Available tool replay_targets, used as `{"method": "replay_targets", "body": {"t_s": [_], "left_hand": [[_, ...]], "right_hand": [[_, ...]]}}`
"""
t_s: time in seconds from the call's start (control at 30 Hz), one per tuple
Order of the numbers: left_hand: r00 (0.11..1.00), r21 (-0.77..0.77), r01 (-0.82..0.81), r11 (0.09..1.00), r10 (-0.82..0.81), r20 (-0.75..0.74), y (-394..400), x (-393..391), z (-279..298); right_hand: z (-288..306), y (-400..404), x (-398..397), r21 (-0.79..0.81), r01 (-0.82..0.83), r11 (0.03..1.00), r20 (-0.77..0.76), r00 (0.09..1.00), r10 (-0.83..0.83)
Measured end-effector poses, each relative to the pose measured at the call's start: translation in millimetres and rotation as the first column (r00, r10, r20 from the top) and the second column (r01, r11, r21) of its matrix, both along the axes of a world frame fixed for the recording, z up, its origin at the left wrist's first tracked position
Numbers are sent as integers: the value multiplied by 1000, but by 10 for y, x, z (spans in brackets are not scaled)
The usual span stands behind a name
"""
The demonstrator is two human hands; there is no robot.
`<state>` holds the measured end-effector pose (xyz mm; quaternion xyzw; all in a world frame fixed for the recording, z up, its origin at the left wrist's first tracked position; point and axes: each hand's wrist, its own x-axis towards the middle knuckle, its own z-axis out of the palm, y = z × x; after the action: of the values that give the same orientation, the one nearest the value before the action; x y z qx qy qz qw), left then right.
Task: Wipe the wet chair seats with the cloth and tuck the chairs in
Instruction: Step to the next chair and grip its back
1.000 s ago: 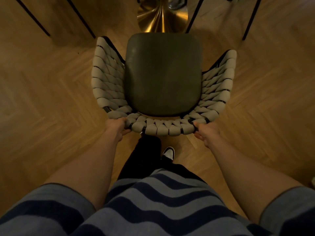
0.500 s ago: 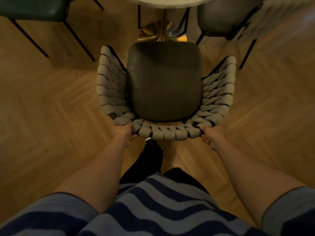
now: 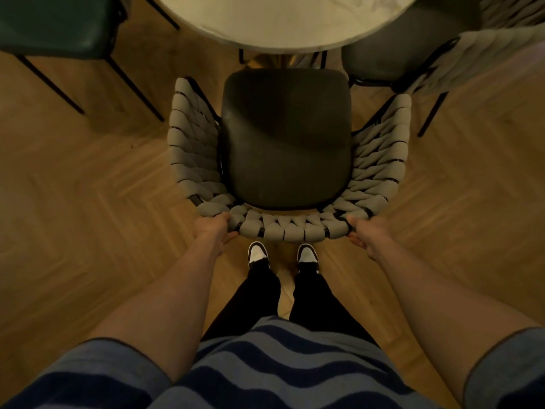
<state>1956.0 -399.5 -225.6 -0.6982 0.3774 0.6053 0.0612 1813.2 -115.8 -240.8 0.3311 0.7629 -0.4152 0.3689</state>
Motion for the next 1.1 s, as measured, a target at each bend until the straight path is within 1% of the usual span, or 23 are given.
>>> {"method": "replay_targets", "body": {"t_s": [0.1,0.23,0.3,0.43,0.5,0.63,0.7,0.77,0.9,1.0,1.1], "left_hand": [[1000,23,-24,999,24,-10,27,-17,24],[994,41,-42,998,46,-98,82,51,49],[997,26,0,1000,2,-80,96,87,69],[988,-82,151,985,-148,39,121,188,172],[980,-133,197,971,-192,49,169,241,232],[941,-218,328,919,-337,-8,271,382,304],[901,-245,423,872,-434,9,311,478,321],[873,-217,483,848,-487,38,346,601,338],[877,-101,480,871,-478,41,399,918,359],[890,-67,456,887,-454,44,368,1231,369],[925,-42,380,924,-379,33,198,1601,344]], "right_hand": [[85,24,-52,-9,-75,997,35,997,76],[149,134,-38,9,-206,979,64,977,205],[180,186,-35,42,-274,961,60,961,271],[296,254,47,117,-469,875,33,883,469],[364,258,133,81,-526,846,15,850,527],[491,175,259,-53,-653,756,0,757,654],[513,85,281,-96,-712,696,2,699,715],[516,-40,305,-123,-767,630,12,634,774],[539,-421,365,-136,-852,505,7,509,861],[565,-813,467,-142,-901,409,8,413,911],[541,-1281,616,-135,-944,300,12,301,954]]}}
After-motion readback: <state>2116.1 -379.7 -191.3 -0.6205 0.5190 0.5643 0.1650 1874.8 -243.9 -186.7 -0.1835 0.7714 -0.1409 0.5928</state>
